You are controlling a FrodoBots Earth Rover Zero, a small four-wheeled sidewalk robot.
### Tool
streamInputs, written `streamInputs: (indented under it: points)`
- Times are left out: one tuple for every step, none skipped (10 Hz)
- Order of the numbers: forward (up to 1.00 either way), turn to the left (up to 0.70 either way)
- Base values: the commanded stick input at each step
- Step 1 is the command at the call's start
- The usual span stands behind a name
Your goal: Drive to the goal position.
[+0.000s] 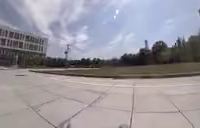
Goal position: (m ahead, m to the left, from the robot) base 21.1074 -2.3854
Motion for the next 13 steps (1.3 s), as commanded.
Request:
streamInputs:
  points:
    - [0.70, 0.00]
    - [0.70, 0.00]
    - [0.70, 0.00]
    - [0.70, 0.00]
    - [0.70, 0.00]
    - [0.70, 0.00]
    - [0.70, 0.00]
    - [0.70, 0.00]
    - [0.70, 0.00]
    - [0.70, 0.00]
    - [0.70, 0.00]
    - [0.70, 0.00]
    - [0.70, 0.00]
